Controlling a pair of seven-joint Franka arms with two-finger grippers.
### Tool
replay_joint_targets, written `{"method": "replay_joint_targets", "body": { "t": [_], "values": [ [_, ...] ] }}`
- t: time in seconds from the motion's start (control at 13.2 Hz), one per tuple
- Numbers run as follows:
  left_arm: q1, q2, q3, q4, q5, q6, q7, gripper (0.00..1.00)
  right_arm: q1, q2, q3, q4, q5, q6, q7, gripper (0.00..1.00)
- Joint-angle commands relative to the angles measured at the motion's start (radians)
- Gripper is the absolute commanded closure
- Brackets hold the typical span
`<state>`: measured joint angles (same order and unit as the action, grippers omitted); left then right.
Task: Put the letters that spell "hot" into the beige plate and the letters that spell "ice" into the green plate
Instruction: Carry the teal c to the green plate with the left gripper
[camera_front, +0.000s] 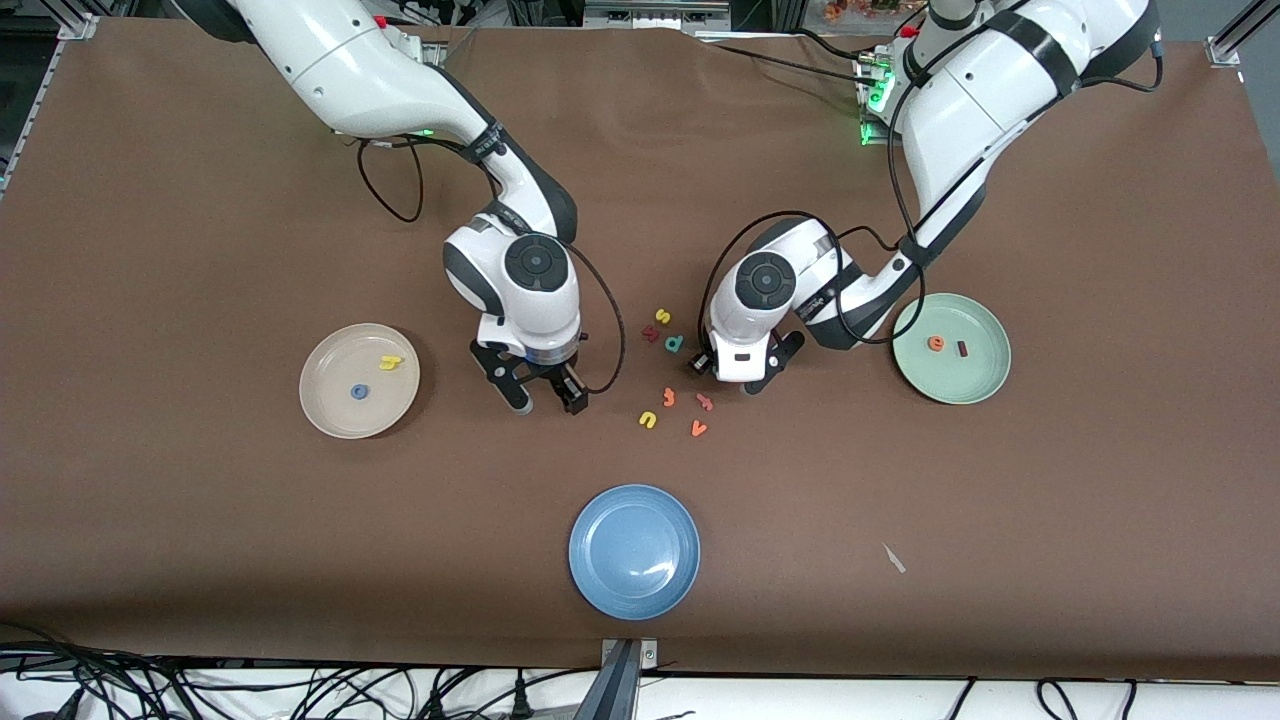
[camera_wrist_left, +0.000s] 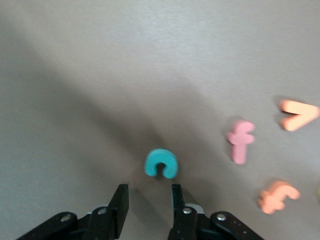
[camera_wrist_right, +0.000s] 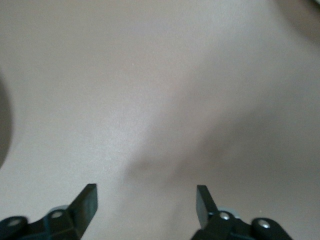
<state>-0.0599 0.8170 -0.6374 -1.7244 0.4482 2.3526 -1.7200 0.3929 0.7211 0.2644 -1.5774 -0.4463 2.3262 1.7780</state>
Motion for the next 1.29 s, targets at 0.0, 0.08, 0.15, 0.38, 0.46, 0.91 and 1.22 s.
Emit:
{"method": "replay_joint_targets", "body": {
  "t": [0.0, 0.08, 0.15, 0.38, 0.46, 0.91, 1.22],
  "values": [
    [-0.031, 0.033, 0.039, 0.057, -0.011, -0.007, -0.004, 0.6, -0.012, -0.032, 0.019, -0.039, -0.008, -0.008, -0.012, 0.1],
    [-0.031, 0.031, 0.047, 0.057, -0.009, -0.009, 0.002, 0.59, -0.012, -0.032, 0.019, -0.038, -0.008, -0.01, -0.012, 0.09],
    [-0.029, 0.031, 0.047, 0.057, -0.009, -0.01, 0.005, 0.56, -0.009, -0.032, 0.022, -0.033, -0.006, -0.01, -0.006, 0.09],
    [-0.023, 0.031, 0.048, 0.057, -0.008, -0.012, 0.008, 0.48, 0.003, -0.037, 0.047, -0.03, 0.005, -0.014, -0.003, 0.04],
    [-0.023, 0.031, 0.05, 0.057, -0.006, -0.012, 0.008, 0.49, 0.003, -0.038, 0.064, -0.03, 0.005, -0.014, -0.008, 0.02],
    [-0.018, 0.028, 0.056, 0.055, -0.008, -0.013, 0.022, 0.96, -0.026, -0.068, 0.091, -0.027, 0.044, -0.019, -0.312, 0.02],
    [0.031, -0.005, 0.03, 0.057, -0.022, -0.079, 0.077, 1.0, -0.051, -0.065, 0.091, 0.013, 0.112, -0.057, -0.506, 0.02]
  ]
}}
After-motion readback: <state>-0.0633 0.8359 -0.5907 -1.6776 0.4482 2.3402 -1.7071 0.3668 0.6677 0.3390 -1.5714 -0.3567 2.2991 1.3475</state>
